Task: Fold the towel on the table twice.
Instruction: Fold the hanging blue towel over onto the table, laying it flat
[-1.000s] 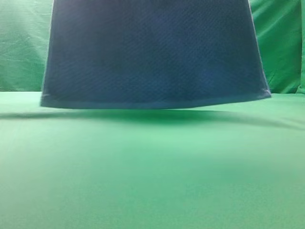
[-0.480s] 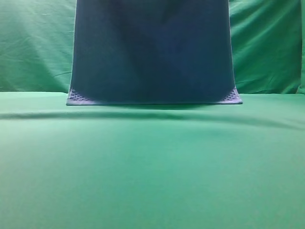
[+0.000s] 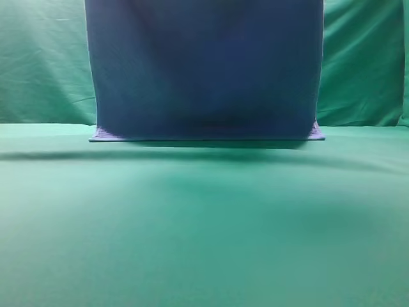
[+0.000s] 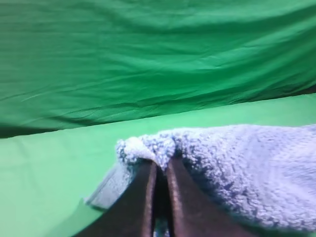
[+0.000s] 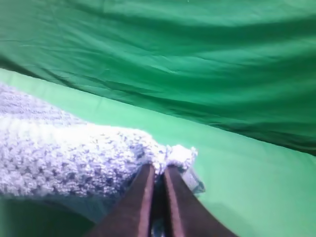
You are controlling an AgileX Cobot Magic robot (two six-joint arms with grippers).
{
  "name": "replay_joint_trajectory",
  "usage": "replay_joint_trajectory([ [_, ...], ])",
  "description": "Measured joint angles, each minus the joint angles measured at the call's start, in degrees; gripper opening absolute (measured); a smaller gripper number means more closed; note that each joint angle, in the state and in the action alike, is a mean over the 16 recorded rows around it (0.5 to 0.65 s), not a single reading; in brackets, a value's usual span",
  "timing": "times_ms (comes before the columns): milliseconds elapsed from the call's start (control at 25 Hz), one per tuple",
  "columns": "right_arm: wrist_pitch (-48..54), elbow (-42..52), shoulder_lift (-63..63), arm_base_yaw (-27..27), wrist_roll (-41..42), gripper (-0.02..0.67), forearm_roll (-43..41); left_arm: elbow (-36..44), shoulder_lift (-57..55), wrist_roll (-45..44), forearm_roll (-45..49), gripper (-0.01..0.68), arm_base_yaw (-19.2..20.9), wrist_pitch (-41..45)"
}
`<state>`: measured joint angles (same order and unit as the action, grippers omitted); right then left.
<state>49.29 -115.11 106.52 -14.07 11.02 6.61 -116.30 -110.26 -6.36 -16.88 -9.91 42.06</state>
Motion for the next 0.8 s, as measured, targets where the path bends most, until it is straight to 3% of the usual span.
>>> replay_joint_trajectory([
  [480,-1.15,17.24,-10.45,0.01,0.01,0.0,1.55,2.06,2.98,4.57,5.81,0.0,-4.34,6.4],
  [800,-8.02,32.65,-18.47,-0.19,0.02,0.0,2.26,15.86,9.26,6.4,7.75,0.0,-6.31,-0.46],
])
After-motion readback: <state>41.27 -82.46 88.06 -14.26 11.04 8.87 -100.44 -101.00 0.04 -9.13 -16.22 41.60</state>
